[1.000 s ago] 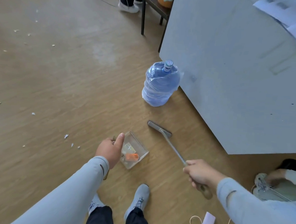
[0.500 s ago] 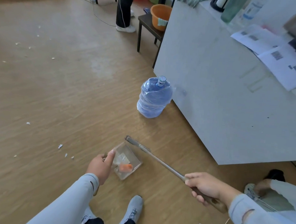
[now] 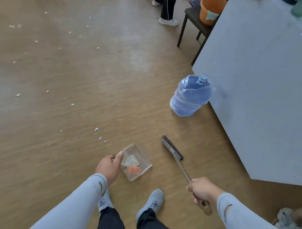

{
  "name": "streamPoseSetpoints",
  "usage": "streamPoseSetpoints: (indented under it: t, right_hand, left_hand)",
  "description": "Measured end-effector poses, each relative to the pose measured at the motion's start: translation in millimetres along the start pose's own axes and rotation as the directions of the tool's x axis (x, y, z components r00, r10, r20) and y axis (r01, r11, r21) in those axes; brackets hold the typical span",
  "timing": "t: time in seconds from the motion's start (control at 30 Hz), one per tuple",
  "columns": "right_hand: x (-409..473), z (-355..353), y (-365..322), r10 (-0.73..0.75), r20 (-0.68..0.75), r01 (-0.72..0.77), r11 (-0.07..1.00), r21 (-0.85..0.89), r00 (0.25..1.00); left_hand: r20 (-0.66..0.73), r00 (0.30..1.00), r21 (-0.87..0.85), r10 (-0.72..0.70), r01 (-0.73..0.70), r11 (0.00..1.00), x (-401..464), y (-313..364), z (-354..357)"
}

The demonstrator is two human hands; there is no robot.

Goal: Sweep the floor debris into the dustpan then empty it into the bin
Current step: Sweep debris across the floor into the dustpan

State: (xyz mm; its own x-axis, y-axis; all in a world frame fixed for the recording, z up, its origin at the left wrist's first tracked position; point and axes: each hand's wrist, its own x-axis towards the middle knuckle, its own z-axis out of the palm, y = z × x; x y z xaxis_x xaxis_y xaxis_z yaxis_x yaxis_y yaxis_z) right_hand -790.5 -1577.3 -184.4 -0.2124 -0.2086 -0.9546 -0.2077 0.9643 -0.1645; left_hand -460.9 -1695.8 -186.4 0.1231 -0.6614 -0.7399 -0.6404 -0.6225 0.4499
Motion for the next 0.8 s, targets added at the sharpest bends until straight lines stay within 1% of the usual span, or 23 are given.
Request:
streamPoseSetpoints:
  t: [0.1, 0.23, 0.3, 0.4, 0.47, 0.57, 0.7, 0.8]
  right_hand:
    - [-26.4, 1.5, -5.7, -0.012, 0.036, 0.013, 0.999, -0.041, 0.999]
    - [-55.7, -6.2, -22.7, 0.006, 0.118, 0.007, 0.994, -0.111, 0.993]
    - [-67.9, -15.0, -30.4, 0.022, 0.154, 0.000, 0.990, -0.141, 0.988]
    - [-85.9, -24.9, -37.2, 0.031, 0.166, -0.004, 0.987, -0.161, 0.986]
    - [-95.8, -24.0, -38.9, 0.008, 0.155, 0.023, 0.980, -0.197, 0.988]
    - [-108.5, -2.6, -55.2, -0.067, 0.109, 0.096, 0.953, -0.287, 0.992]
    - [-100.0, 46.7, -94.4, -0.155, 0.021, 0.150, 0.900, -0.408, 0.988]
    - [-84.6, 91.0, -123.9, -0.203, -0.018, 0.176, 0.888, -0.426, 0.979]
  left_hand:
    - [0.011, 1.000, -0.005, -0.027, 0.027, 1.000, 5.7, -10.3, -12.4]
    - [0.034, 0.999, -0.030, 0.005, -0.004, 1.000, 12.2, -13.9, -15.4]
    - [0.057, 0.998, -0.013, 0.018, -0.018, 1.000, 11.9, -14.8, -11.3]
    - [0.057, 0.998, 0.010, 0.029, -0.030, 0.999, 8.2, -23.7, -20.1]
    - [0.043, 0.999, 0.007, 0.031, -0.031, 0.999, 6.9, -35.0, -37.1]
    - [0.003, 1.000, -0.028, 0.020, -0.020, 0.999, 6.1, -59.7, -75.9]
    - [-0.049, 0.999, -0.130, -0.023, 0.017, 0.991, 3.2, -90.7, -126.8]
    - [-0.063, 0.996, -0.179, -0.067, 0.055, 0.982, -0.4, -114.8, -159.6]
